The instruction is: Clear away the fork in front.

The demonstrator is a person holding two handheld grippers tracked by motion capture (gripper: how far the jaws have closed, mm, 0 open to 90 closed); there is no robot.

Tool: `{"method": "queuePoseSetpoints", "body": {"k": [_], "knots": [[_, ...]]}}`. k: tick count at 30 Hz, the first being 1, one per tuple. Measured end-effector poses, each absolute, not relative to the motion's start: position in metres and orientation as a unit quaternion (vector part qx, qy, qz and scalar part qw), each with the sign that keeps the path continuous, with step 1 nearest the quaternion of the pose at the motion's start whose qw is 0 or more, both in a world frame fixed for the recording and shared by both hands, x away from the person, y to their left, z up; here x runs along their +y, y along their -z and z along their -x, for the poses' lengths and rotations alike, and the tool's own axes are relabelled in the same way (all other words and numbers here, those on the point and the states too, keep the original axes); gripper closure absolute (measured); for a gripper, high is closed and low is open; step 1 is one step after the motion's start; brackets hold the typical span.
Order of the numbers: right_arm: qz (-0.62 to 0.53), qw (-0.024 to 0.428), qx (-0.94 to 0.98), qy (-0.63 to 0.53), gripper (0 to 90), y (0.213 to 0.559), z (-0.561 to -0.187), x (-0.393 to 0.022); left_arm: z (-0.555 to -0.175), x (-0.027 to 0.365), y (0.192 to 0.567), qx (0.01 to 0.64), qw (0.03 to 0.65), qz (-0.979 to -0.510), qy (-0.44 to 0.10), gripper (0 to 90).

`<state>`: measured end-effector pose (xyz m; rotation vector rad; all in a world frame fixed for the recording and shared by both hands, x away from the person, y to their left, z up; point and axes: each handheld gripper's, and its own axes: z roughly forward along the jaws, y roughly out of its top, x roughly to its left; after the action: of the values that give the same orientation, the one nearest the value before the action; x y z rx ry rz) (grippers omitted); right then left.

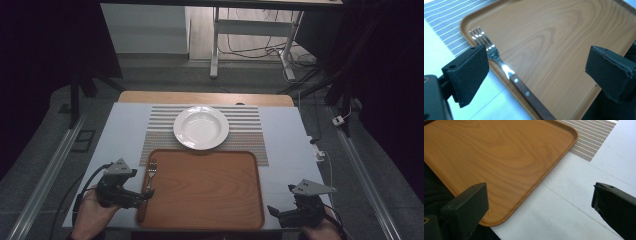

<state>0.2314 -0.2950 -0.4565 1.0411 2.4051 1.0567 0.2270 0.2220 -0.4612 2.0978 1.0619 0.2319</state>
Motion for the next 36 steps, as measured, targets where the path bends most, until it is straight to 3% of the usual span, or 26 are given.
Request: {"method": "queuePoseSetpoints", "body": {"k": [19, 36], "knots": [[-0.365, 0.157, 0.841, -0.367, 1.4, 0.457, -0.232, -0.295, -0.19, 0.264, 0.467, 0.45, 0.418, -0.784, -0.093, 0.0], [-0.369, 0.155, 0.841, -0.365, 1.4, 0.457, -0.232, -0.295, -0.176, 0.277, 0.481, 0.484, 0.361, -0.79, -0.108, 0.0]]}}
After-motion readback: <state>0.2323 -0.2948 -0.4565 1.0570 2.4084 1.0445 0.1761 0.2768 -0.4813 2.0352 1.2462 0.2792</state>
